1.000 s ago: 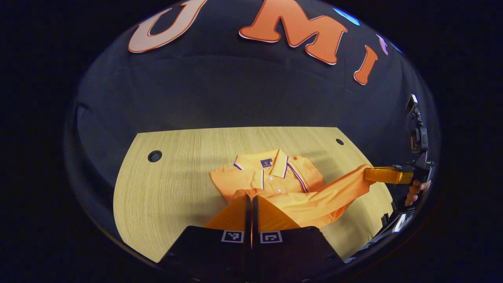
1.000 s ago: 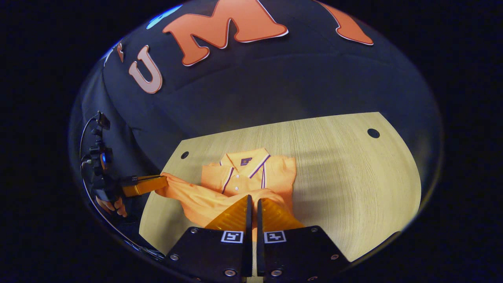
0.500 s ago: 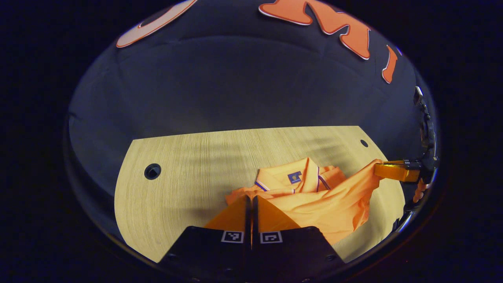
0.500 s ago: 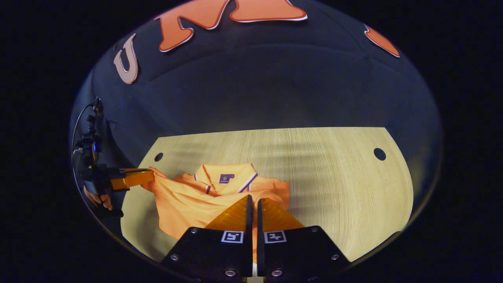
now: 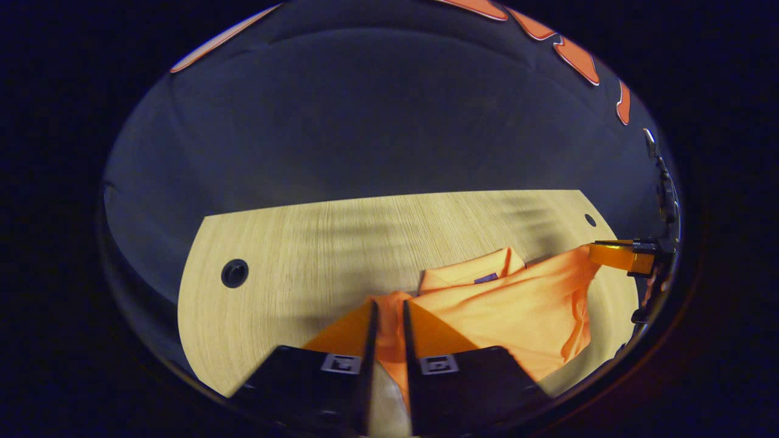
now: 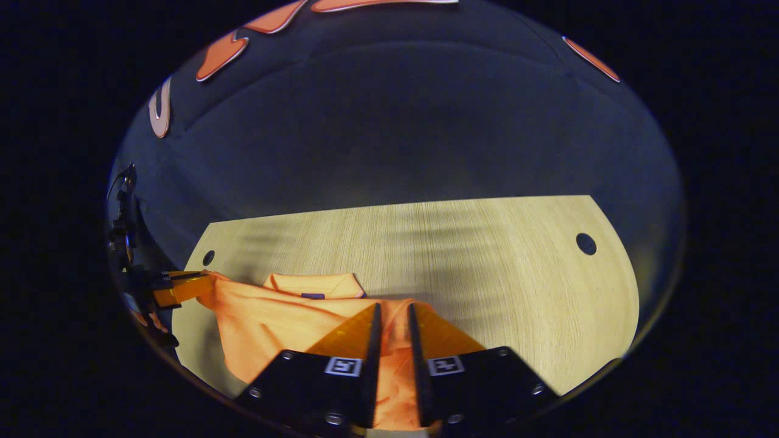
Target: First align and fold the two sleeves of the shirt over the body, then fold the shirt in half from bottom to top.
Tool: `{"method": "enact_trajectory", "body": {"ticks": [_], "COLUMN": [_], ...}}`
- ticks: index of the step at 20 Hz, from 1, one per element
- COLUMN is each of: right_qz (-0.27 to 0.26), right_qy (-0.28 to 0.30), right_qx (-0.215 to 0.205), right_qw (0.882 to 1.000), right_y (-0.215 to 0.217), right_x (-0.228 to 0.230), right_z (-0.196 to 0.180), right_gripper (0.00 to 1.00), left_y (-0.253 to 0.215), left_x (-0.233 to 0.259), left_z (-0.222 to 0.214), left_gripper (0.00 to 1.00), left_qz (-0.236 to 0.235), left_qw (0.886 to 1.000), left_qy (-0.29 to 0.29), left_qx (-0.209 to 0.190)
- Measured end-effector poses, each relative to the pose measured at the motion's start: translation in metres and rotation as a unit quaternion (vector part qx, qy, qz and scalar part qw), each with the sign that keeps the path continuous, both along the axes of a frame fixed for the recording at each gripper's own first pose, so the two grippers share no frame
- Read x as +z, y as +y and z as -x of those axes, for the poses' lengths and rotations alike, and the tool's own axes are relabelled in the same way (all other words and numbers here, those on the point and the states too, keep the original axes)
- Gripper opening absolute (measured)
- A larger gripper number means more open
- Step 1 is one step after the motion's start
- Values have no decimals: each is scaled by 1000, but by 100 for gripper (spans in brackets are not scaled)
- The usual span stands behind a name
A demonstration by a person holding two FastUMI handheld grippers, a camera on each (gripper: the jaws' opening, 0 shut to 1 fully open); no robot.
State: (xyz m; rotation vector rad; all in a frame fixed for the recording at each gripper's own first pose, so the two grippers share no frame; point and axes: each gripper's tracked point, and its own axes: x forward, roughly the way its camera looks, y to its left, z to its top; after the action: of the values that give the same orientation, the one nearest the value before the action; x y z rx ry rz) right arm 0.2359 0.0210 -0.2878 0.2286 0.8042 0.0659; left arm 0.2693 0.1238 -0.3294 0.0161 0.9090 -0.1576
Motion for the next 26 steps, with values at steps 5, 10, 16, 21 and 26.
{"method": "enact_trajectory", "body": {"ticks": [5, 10, 16, 21, 26], "right_qz": [37, 62, 86, 81, 71], "right_qy": [-71, -142, -214, -261, -316], "right_qx": [9, 21, 28, 25, 23], "right_qw": [997, 988, 973, 962, 946], "right_y": [-10, -5, -6, -17, -21], "right_x": [42, 88, 142, 183, 224], "right_z": [11, 46, 119, 170, 218], "right_gripper": [96, 98, 98, 98, 98], "left_y": [7, -6, -9, -14, -27], "left_x": [25, 77, 144, 170, 206], "left_z": [1, 21, 66, 109, 163], "left_gripper": [99, 99, 98, 98, 98], "left_qz": [-10, -25, -9, -12, -18], "left_qw": [999, 990, 975, 961, 945], "left_qy": [-51, -137, -221, -275, -326], "left_qx": [10, 1, 10, 17, 29]}}
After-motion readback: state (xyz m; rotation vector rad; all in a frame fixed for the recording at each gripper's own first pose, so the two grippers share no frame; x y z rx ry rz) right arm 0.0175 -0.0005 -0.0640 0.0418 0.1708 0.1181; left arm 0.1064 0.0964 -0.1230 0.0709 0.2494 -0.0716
